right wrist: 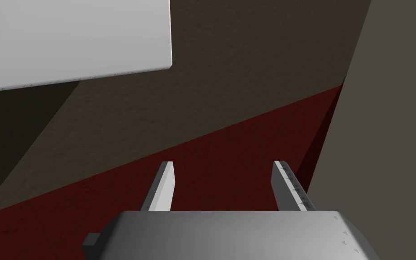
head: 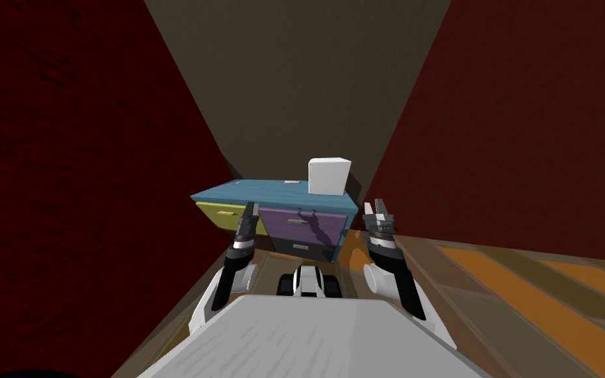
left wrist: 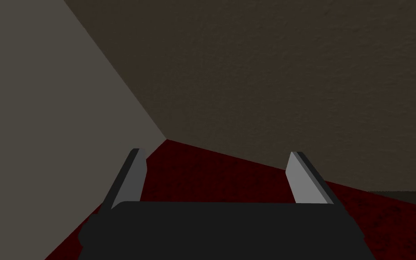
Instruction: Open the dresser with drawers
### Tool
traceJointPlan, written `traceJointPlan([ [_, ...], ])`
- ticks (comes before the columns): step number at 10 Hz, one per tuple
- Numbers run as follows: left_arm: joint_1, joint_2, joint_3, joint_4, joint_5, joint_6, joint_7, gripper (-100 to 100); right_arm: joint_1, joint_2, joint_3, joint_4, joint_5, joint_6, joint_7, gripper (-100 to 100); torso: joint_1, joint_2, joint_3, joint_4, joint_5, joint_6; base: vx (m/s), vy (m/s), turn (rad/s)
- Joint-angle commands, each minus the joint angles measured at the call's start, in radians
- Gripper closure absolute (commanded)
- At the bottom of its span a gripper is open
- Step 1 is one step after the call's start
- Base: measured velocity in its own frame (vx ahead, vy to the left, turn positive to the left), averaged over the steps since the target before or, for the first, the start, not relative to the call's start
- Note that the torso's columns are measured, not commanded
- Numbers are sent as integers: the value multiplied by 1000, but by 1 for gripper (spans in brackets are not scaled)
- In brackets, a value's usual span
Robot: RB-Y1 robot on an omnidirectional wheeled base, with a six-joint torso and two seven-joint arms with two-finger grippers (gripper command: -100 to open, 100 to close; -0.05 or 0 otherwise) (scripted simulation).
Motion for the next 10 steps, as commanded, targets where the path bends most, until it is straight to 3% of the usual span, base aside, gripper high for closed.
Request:
traceJointPlan([
  [1,-8,29,-1,64,-3,-3,0,-100,0,0,0,0,0,0,0,0,0,0,0,0,0,0,15,-10,-31],
  [10,-43,49,-20,270,-22,-9,-13,-100,0,0,0,0,0,0,0,0,0,0,0,0,0,0,14,-8,-24],
])
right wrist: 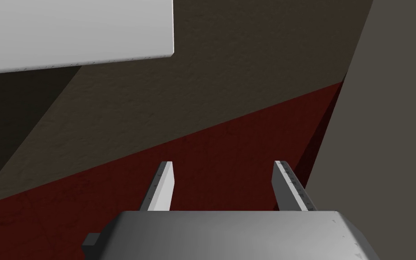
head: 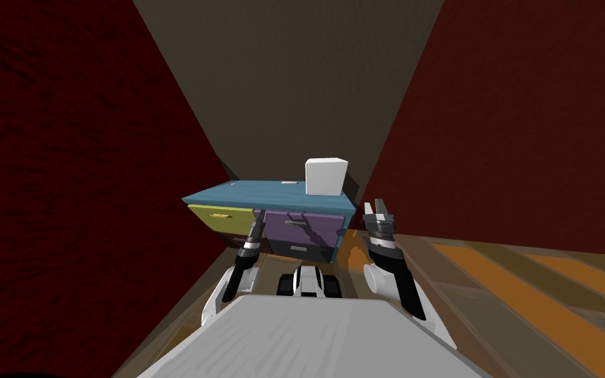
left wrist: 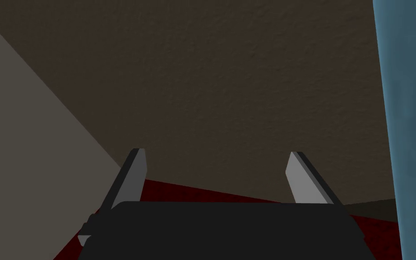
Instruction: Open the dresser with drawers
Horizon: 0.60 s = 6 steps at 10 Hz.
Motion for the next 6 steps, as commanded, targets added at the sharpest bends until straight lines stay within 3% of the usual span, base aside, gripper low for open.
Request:
traceJointPlan([
  [1,-2,-1,-9,56,-7,-4,-5,-100,0,0,0,0,0,0,0,0,0,0,0,0,0,0,14,-9,-23],
  [6,-21,-13,-19,167,-17,-7,-12,-100,0,0,0,0,0,0,0,0,0,0,0,0,0,0,15,-8,-23],
])
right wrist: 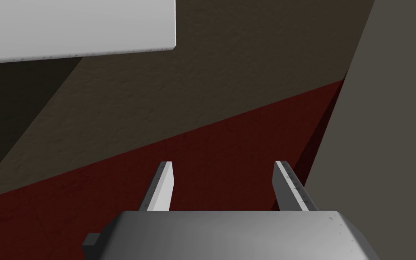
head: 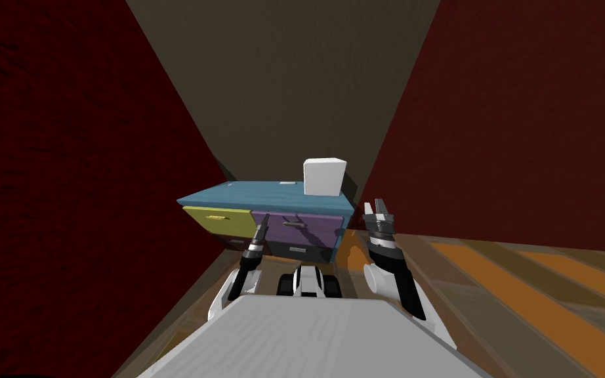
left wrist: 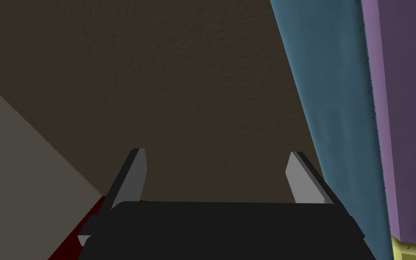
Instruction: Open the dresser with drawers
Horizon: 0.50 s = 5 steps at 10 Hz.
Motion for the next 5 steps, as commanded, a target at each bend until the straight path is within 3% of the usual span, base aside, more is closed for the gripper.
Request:
traceJointPlan([
  [1,-6,-11,-8,61,-7,-8,-6,-100,0,0,0,0,0,0,0,0,0,0,0,0,0,0,15,-7,-24],
  [5,-22,-22,-17,159,-16,-11,-13,-100,0,0,0,0,0,0,0,0,0,0,0,0,0,0,15,-9,-25],
])
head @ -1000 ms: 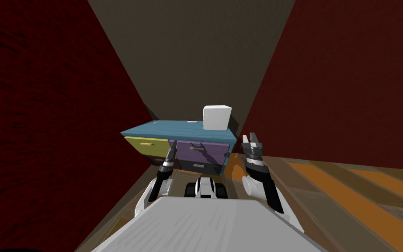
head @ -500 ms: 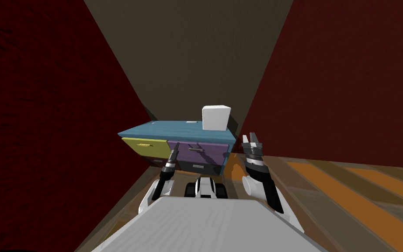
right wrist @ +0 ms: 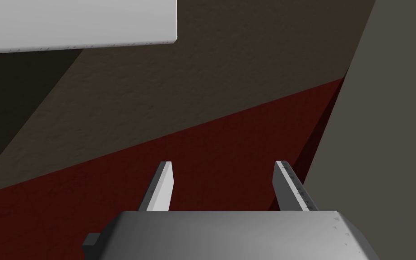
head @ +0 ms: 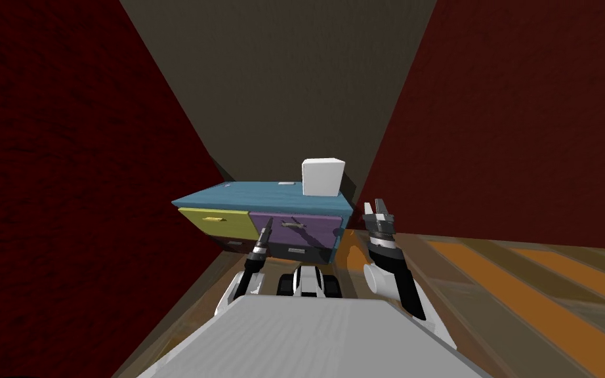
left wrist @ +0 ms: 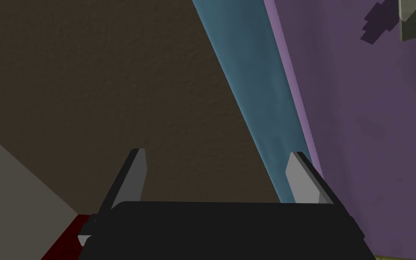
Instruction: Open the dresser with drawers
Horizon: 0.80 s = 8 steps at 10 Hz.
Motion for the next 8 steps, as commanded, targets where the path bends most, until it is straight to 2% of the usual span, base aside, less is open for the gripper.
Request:
traceJointPlan([
  [1,-7,-2,-5,63,-5,-2,-1,-100,0,0,0,0,0,0,0,0,0,0,0,0,0,0,16,-11,-24],
  [8,-40,-17,-23,257,-24,-8,-13,-100,0,0,0,0,0,0,0,0,0,0,0,0,0,0,17,-9,-30],
])
